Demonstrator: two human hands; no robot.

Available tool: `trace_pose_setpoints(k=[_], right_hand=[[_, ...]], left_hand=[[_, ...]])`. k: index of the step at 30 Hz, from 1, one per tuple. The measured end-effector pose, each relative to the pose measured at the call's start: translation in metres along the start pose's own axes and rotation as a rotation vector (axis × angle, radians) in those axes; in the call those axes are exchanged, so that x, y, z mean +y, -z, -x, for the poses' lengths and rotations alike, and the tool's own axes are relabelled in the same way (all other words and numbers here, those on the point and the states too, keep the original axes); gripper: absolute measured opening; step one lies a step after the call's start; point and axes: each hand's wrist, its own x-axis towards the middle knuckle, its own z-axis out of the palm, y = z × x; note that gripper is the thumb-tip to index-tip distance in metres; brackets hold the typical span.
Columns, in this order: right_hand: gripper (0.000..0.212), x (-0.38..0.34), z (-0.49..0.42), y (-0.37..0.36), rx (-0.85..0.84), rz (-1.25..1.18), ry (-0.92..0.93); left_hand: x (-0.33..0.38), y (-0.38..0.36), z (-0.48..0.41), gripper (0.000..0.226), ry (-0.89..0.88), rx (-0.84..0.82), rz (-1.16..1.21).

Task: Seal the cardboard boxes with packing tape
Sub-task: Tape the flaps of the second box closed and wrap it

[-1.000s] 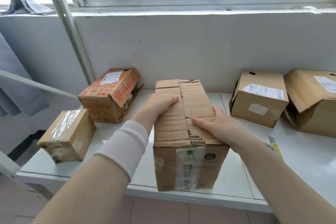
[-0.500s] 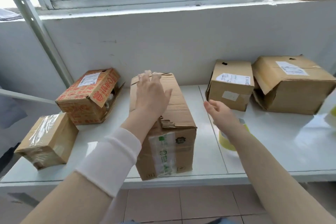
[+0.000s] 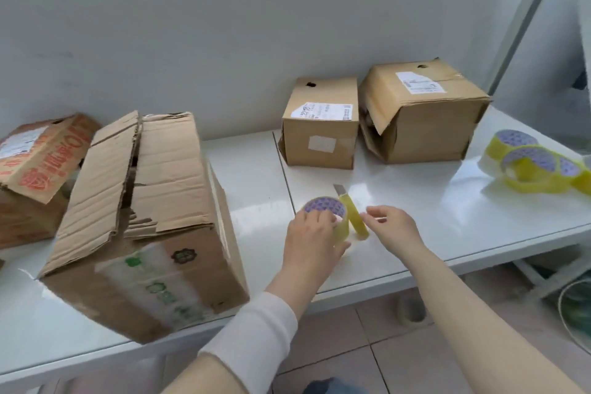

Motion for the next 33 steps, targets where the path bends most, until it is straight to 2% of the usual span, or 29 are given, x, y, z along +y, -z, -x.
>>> trace_pose_setpoints(k=[2, 4, 7, 10, 12, 15, 20, 23, 27, 33], right_hand=[[0.037, 0.001, -0.01, -0.006, -0.013, -0.03, 0.007], [0.034, 0.004, -0.018, -0.01, -0.03, -0.088, 0.015], [0.022, 0.008, -0.022, -0.016, -0.045, -0.161, 0.035], [0.012, 0.005, -0.02, -0.015, -0.04, -0.271, 0.032], [0.012, -0.001, -0.016, -0.011, -0.057, -0.304, 0.052], [0.008, -0.015, -0.009, -0.003, -0.089, -0.307, 0.132], [0.008, -0.046, 0.012, 0.007, -0.143, -0.314, 0.241], [0.008, -0.064, 0.027, 0.008, -0.151, -0.314, 0.278], [0.008, -0.084, 0.045, -0.001, -0.034, -0.217, 0.354], [0.013, -0.092, 0.061, -0.015, 0.213, -0.114, 0.481]], left_hand=[[-0.005, -0.012, -0.005, 0.043, 0.045, 0.002, -0.017], [-0.01, -0.023, -0.009, 0.023, 0.022, 0.075, -0.046], [-0.016, -0.032, -0.011, 0.012, 0.013, 0.12, 0.057], [-0.018, -0.027, -0.009, 0.013, 0.07, 0.044, 0.18], [-0.013, -0.015, -0.006, 0.014, 0.165, -0.029, 0.367], [-0.002, 0.009, -0.003, 0.03, 0.351, -0.087, 0.649], [0.007, 0.037, 0.0, 0.052, 0.504, 0.044, 0.798], [0.005, 0.053, 0.002, 0.04, 0.529, 0.095, 0.858], [0.003, 0.069, 0.006, 0.029, 0.6, 0.137, 0.951], [0.002, 0.083, 0.005, 0.014, 0.721, 0.069, 1.063]])
